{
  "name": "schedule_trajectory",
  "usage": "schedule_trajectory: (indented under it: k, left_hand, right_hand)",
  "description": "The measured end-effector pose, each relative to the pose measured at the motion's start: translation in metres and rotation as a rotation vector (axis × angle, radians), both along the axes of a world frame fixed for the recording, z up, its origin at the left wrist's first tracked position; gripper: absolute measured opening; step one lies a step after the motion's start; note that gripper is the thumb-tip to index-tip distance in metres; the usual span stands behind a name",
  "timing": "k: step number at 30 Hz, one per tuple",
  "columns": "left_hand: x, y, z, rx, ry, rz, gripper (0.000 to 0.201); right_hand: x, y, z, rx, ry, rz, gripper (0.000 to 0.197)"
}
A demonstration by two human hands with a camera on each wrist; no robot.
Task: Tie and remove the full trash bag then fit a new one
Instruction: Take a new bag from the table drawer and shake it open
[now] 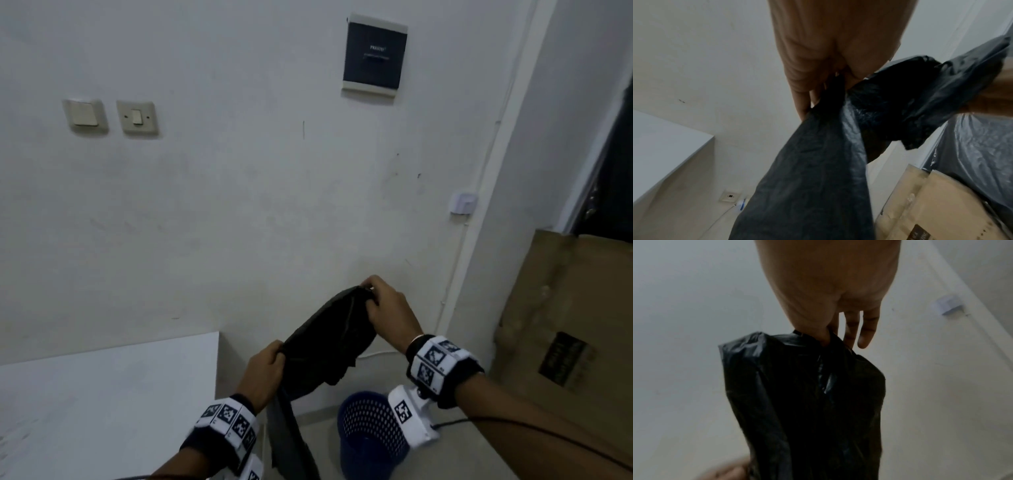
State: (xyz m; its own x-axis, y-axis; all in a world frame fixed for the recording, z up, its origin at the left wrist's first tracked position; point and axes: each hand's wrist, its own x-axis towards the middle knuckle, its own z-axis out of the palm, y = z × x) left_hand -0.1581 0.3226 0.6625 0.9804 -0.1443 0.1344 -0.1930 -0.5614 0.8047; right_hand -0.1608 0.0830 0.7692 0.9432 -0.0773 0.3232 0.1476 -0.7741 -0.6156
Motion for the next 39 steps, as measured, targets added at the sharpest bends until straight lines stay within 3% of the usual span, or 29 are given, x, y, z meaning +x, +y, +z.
schedule_trajectory:
  k: [2,3,5,6,8,9,13,18,21,22,24,26,28,30,34,37,39]
  left_hand:
    - [0.016,-0.008,-0.008,0.044,0.065,0.002,0.020]
    - [0.022,-0.014,-0.011,0.045,0.078,0.001,0.032]
    - [0.032,-0.032,-0.007,0.009,-0.070,0.027,0.058]
    - [0.035,-0.043,0.001,-0.017,-0.208,0.041,0.061]
    - [0.044,-0.065,0.019,-0.090,-0.419,0.026,0.050]
    - [0.048,-0.077,0.029,-0.167,-0.433,-0.027,0.041]
    - [0.073,-0.111,0.048,-0.488,-0.194,-0.232,0.040]
    - [0.123,-0.124,0.034,-0.481,-0.152,-0.169,0.019]
    - [0.149,-0.133,0.038,-0.558,-0.125,-0.060,0.016]
    - [0.156,-0.137,0.043,-0.596,-0.102,-0.044,0.021]
    - [0.168,-0.145,0.051,-0.636,-0.063,-0.051,0.029]
    - [0.179,-0.152,0.058,-0.612,-0.052,-0.086,0.030]
    - [0.189,-0.156,0.062,-0.531,-0.064,-0.114,0.030]
    - [0.196,-0.157,0.064,-0.525,-0.012,-0.116,0.027]
    - [0.200,-0.163,0.069,-0.520,0.101,-0.126,0.025]
    - [0.195,-0.181,0.076,-0.563,0.257,-0.183,0.035]
    - [0.190,-0.199,0.074,-0.487,0.275,-0.285,0.054]
  right_hand:
    - [0.022,-0.015,0.005,0.162,0.048,0.013,0.023]
    - [0.033,-0.021,0.007,0.204,0.086,0.018,0.022]
    - [0.054,-0.029,0.008,0.216,0.141,0.019,0.013]
    - [0.064,-0.033,0.009,0.205,0.149,0.005,0.007]
    - [0.082,-0.038,0.009,0.196,0.127,-0.036,0.007]
    - [0.091,-0.042,0.008,0.193,0.116,-0.050,0.010]
    - [0.124,-0.055,0.004,0.180,0.105,-0.070,0.018]
    - [0.158,-0.079,-0.003,0.171,0.194,-0.070,0.012]
    - [0.158,-0.083,-0.008,0.183,0.010,-0.091,0.030]
    - [0.154,-0.082,-0.007,0.213,-0.005,-0.046,0.034]
    - [0.148,-0.074,-0.004,0.295,0.159,0.152,0.042]
    - [0.151,-0.072,-0.009,0.256,0.247,0.285,0.036]
    - [0.160,-0.077,-0.015,0.229,0.180,0.284,0.021]
    - [0.169,-0.087,-0.017,0.291,0.144,0.220,0.016]
    - [0.177,-0.113,-0.016,0.533,0.242,0.185,0.018]
    - [0.184,-0.128,-0.020,0.649,0.284,0.191,0.022]
    - [0.188,-0.136,-0.023,0.672,0.267,0.200,0.021]
